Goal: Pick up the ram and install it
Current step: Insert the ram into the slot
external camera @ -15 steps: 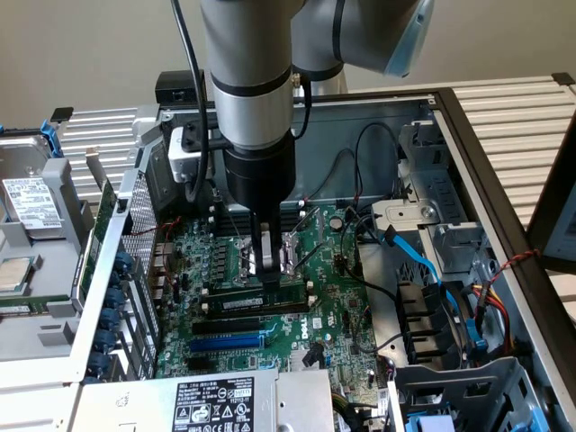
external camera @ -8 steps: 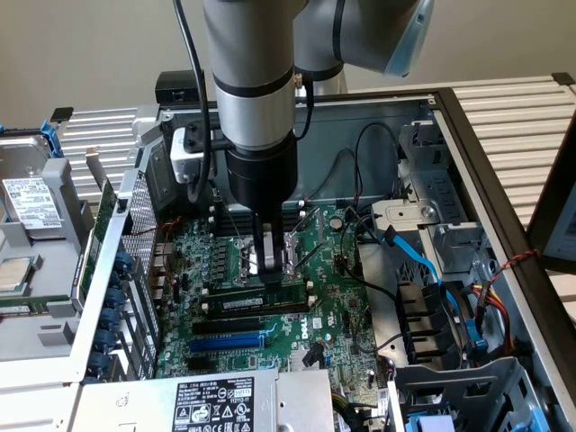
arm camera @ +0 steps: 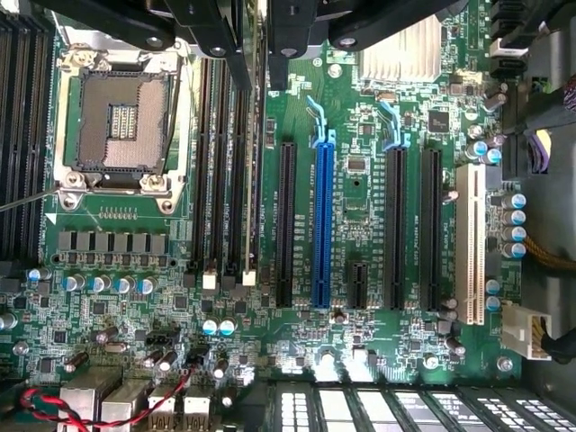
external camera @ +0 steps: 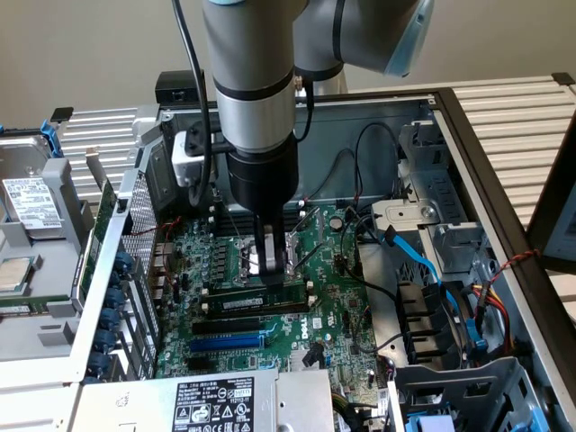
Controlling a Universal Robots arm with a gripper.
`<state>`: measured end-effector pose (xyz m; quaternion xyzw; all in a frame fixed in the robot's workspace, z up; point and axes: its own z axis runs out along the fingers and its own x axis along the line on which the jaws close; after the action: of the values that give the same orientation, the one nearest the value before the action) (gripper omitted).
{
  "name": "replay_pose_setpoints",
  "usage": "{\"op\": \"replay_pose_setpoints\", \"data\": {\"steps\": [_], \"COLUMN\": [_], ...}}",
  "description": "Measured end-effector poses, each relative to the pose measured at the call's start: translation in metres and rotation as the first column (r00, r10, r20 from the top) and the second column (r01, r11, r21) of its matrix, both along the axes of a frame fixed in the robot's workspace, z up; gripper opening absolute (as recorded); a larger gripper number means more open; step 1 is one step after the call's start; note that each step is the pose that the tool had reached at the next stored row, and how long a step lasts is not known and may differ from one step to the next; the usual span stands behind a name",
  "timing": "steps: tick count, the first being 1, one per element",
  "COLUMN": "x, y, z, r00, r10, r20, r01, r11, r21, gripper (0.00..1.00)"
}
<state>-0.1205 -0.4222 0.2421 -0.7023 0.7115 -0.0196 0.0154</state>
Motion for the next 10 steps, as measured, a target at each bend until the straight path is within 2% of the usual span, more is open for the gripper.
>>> {"op": "replay_pose_setpoints", "data": {"steps": [10], "x": [-0.0008], "y": [0.0031], "z": [-0.0054], "r00": [1.0000], "r10": [0.000], "r20": [0.0018], "r01": [0.000], "r11": [1.0000], "r21": [0.0000], "gripper": [0.22]}}
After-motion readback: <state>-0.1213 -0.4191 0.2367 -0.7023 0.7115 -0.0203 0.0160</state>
